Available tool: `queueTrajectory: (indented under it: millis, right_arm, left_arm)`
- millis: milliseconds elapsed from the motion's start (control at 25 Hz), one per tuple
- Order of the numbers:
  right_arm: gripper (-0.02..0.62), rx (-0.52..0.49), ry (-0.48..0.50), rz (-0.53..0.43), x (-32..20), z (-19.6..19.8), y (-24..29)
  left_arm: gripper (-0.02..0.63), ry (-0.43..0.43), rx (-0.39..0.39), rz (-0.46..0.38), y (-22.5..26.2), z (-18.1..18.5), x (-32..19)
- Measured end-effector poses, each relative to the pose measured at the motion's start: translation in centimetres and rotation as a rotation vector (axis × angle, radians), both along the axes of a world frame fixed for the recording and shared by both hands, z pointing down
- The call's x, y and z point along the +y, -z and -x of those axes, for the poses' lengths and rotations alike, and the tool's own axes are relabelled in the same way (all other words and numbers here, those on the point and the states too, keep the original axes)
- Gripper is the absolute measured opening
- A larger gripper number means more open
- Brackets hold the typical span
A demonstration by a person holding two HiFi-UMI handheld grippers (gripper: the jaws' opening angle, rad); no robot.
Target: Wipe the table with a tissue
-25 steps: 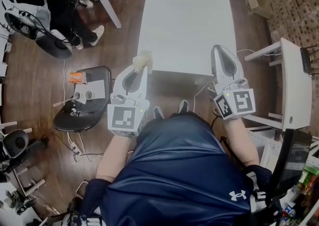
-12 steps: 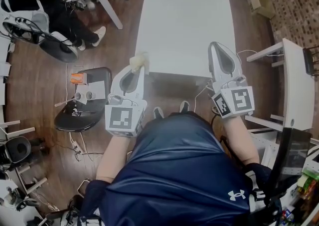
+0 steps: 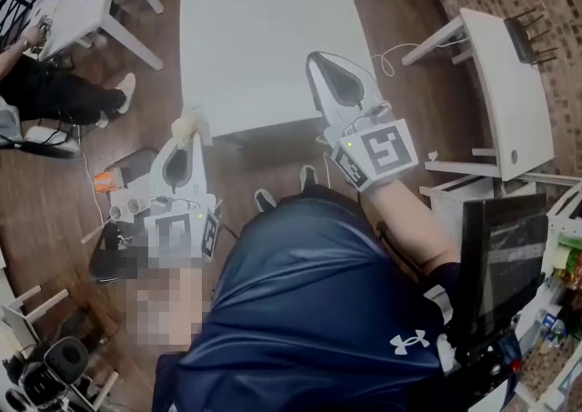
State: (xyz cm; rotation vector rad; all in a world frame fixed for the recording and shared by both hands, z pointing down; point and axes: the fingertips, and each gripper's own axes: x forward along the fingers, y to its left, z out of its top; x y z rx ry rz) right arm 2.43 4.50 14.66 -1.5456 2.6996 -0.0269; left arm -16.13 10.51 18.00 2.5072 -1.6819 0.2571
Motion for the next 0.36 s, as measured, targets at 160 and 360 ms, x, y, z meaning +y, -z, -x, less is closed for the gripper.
queueTrajectory:
  millis: [160, 360]
  right_arm:
    - [0.005, -0.009, -0.043, 0.017, -0.2, -3.4, -0.5]
    - [0.005, 0.002, -0.076, 0.037, -0.8, -8.7, -0.7]
  left_arm:
    - [0.012, -0.055, -0.010, 0.005, -0.5, -3.3, -0.9]
    - [0.012, -0.106, 0.017, 0.004, -0.5, -8.6, -2.3]
